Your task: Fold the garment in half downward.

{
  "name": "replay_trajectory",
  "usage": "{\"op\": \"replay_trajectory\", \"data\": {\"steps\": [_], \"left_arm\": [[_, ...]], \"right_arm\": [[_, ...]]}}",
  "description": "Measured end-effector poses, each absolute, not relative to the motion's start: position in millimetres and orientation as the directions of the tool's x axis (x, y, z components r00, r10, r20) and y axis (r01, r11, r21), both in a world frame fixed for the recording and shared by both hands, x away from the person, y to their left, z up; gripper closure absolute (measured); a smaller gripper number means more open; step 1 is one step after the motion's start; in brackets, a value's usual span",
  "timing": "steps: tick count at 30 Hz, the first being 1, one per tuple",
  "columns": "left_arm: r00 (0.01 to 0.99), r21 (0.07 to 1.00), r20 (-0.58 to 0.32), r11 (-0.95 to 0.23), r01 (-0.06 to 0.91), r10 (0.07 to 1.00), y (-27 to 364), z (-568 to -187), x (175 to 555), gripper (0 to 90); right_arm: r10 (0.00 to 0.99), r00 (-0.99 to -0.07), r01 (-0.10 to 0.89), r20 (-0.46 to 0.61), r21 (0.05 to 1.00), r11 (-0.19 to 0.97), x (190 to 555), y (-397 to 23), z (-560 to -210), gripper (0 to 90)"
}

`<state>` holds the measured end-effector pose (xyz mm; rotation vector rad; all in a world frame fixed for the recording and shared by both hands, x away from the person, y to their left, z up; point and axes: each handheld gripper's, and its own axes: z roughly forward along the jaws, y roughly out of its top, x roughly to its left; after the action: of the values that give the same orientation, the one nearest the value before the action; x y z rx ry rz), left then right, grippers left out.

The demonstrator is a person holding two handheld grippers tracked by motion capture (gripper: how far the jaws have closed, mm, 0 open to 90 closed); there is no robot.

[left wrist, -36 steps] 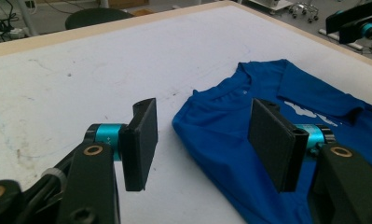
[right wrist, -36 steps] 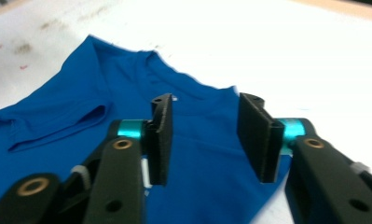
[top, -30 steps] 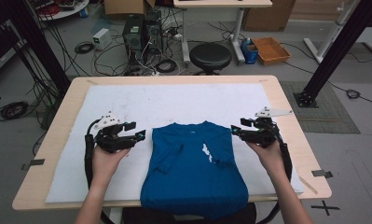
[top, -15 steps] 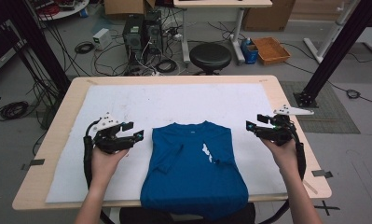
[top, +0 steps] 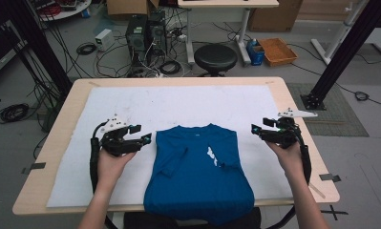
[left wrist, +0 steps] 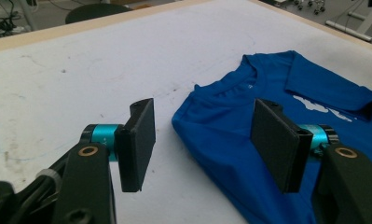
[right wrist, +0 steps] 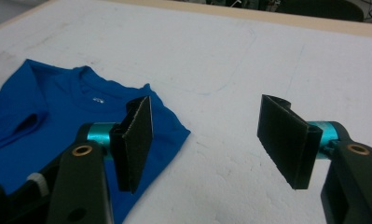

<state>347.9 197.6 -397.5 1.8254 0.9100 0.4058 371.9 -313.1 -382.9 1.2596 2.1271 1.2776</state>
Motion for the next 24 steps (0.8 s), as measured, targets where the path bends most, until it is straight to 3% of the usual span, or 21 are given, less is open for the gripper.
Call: {"op": "replay_trajectory", "data": {"steps": [4, 15, 24], "left_arm": [[0.651, 0.872, -0.133, -0.224, 0.435, 0.747, 184.9, -401.3, 361.2, 40.9], [0.647, 0.851, -0.185, -0.208, 0.482, 0.739, 160.5, -407.0, 391.9, 42.5], [0.628, 0.777, -0.181, -0.281, 0.563, 0.757, 143.4, -422.8, 420.5, 46.1]], "right_arm": [[0.840, -0.532, 0.508, 0.109, 0.835, 0.213, 381.1, -307.3, -390.9, 44.4], [0.820, -0.556, 0.556, 0.135, 0.794, 0.246, 402.1, -279.3, -408.2, 48.5], [0.797, -0.596, 0.553, 0.096, 0.769, 0.321, 421.6, -245.8, -415.1, 55.5]]}}
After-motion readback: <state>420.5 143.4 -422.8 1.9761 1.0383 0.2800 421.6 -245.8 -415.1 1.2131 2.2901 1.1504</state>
